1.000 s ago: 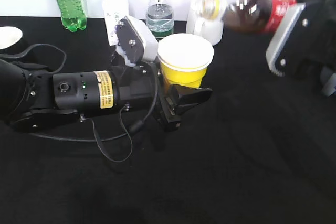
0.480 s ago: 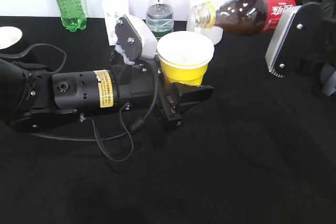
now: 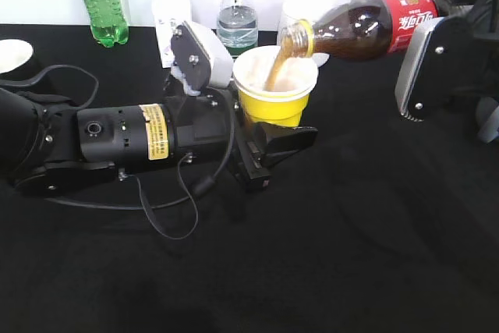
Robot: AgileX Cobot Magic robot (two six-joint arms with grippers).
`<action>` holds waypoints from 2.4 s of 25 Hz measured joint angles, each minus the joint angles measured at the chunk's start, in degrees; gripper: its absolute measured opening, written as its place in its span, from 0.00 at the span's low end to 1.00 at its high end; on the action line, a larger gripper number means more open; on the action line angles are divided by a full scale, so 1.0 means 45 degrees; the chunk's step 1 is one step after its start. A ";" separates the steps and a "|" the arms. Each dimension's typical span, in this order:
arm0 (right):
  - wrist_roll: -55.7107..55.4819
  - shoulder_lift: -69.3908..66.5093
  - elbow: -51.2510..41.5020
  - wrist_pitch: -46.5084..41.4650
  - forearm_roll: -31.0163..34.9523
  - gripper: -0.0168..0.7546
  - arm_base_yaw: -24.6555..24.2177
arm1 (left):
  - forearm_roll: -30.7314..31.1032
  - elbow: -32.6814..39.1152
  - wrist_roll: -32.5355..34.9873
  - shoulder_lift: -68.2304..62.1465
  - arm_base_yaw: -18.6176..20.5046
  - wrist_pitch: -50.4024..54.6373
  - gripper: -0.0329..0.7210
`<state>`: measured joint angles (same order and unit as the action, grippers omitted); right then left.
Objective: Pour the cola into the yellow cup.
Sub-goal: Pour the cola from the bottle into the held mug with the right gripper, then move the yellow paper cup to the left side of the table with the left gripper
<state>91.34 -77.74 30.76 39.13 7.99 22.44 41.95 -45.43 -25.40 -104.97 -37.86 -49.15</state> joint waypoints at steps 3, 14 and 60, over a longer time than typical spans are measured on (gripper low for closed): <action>0.0144 0.0000 0.0000 0.0000 0.0000 0.53 0.0000 | 0.0000 0.0000 0.0000 0.0000 0.0000 0.0000 0.62; 0.0239 0.0000 0.0000 0.0109 0.0000 0.53 0.0000 | 0.0000 0.0000 -0.0011 0.0000 0.0000 0.0012 0.62; -1.6212 0.0023 0.0017 -0.0704 0.0299 0.53 0.0000 | -0.3105 0.0000 0.2749 -0.2393 0.4559 -0.0766 0.62</action>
<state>18.38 -77.63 30.83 35.97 9.33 22.44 27.98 -45.43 -13.03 -115.74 -17.35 -52.60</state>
